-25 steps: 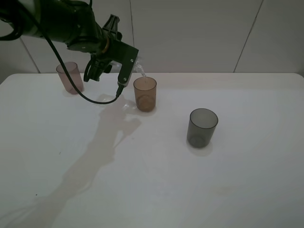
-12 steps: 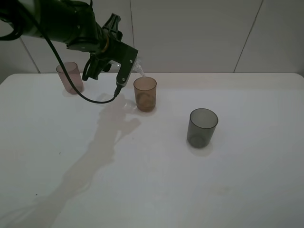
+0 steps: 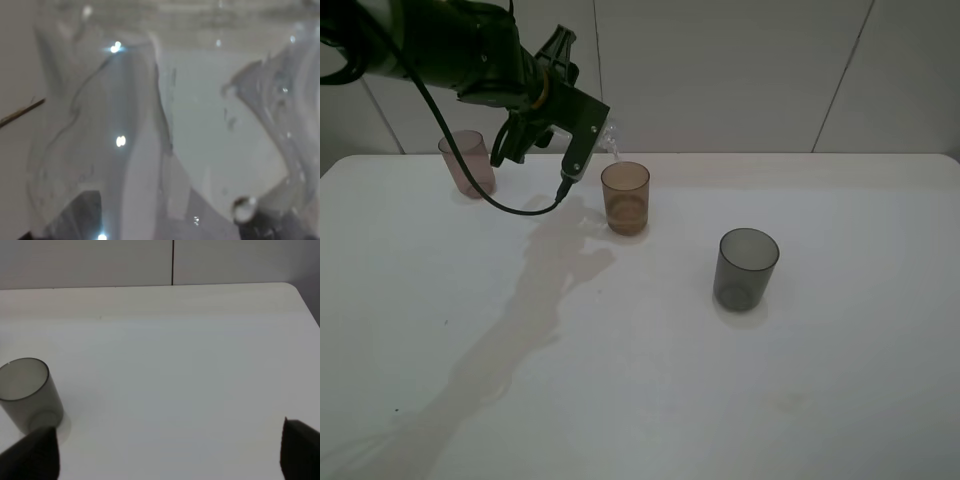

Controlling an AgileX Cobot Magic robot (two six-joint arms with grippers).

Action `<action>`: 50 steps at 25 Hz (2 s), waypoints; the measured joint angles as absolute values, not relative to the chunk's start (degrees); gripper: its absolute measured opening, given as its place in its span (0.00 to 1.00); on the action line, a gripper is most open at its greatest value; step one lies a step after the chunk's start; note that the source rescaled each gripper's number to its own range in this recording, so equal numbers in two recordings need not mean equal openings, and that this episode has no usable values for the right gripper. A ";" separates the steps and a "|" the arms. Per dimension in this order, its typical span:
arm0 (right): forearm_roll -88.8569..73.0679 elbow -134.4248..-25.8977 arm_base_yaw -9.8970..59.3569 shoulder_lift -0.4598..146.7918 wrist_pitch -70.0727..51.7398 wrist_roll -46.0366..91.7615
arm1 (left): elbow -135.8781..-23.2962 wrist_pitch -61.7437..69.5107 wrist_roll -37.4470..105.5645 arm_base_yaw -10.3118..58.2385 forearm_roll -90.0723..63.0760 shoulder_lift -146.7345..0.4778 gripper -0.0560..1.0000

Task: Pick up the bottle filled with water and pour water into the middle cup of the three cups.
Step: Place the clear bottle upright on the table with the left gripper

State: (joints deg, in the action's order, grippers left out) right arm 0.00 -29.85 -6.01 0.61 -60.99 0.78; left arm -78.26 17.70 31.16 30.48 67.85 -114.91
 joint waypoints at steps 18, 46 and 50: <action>0.00 -29.85 -6.01 0.61 -60.99 0.78 | -78.26 13.57 31.32 29.81 76.91 -114.91 0.07; 0.00 -29.85 -6.01 0.61 -60.99 0.78 | -78.26 5.54 32.25 29.81 84.98 -114.91 0.07; 0.00 -29.85 -6.01 0.61 -60.99 0.78 | -78.26 5.54 32.25 29.81 84.98 -114.91 0.07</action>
State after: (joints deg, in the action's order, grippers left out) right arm 0.00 -29.85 -6.01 0.61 -60.99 0.78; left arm -78.26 5.54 32.25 29.81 84.98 -114.91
